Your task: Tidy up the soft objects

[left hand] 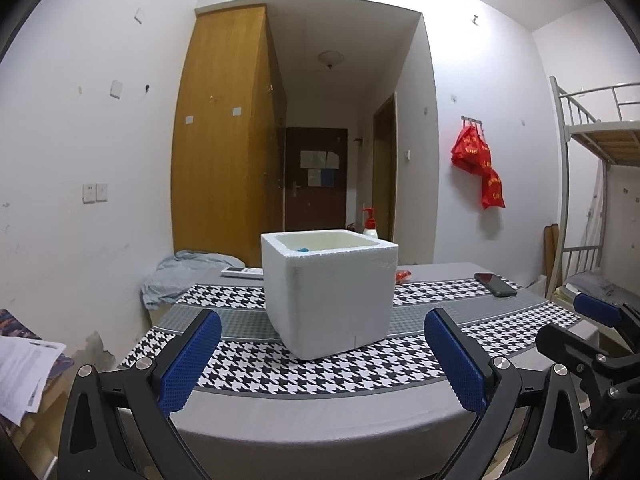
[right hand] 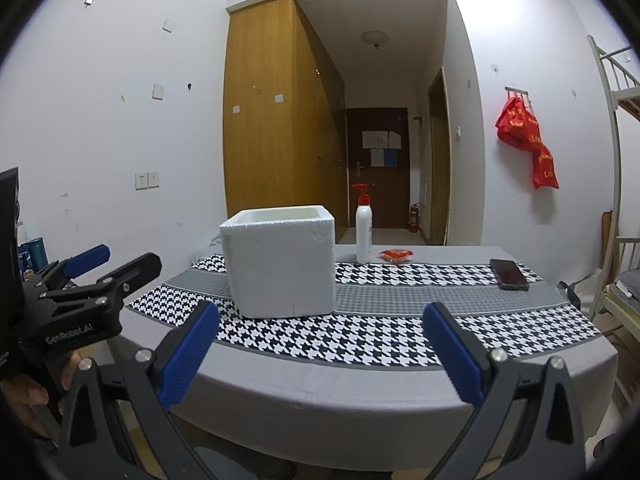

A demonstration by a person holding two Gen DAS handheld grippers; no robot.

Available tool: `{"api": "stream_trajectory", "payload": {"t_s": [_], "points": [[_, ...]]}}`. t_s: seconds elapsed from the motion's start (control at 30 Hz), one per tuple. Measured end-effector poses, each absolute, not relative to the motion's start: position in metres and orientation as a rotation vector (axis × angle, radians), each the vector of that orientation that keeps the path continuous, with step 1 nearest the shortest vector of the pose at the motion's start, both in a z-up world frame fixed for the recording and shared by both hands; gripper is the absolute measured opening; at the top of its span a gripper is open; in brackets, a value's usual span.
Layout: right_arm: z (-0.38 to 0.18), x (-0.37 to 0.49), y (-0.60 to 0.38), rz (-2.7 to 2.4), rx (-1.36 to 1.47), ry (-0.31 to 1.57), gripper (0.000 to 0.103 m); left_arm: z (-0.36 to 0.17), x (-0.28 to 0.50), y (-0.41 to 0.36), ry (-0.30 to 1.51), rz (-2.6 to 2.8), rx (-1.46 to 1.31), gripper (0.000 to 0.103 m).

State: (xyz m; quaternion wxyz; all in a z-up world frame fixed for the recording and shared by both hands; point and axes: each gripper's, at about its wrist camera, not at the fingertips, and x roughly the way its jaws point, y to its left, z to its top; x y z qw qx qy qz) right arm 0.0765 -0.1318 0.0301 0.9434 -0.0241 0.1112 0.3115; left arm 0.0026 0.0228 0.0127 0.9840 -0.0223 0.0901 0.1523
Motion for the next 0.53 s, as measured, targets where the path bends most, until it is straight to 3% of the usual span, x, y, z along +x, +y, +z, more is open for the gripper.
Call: {"api": "stream_trajectory", "payload": {"t_s": [0.53], "points": [[0.0256, 0.0739, -0.1325, 0.622, -0.046, 0.248, 0.103, 0.0099, -0.0024, 0.0238, 0.187, 0.299, -0.054, 0.102]]}}
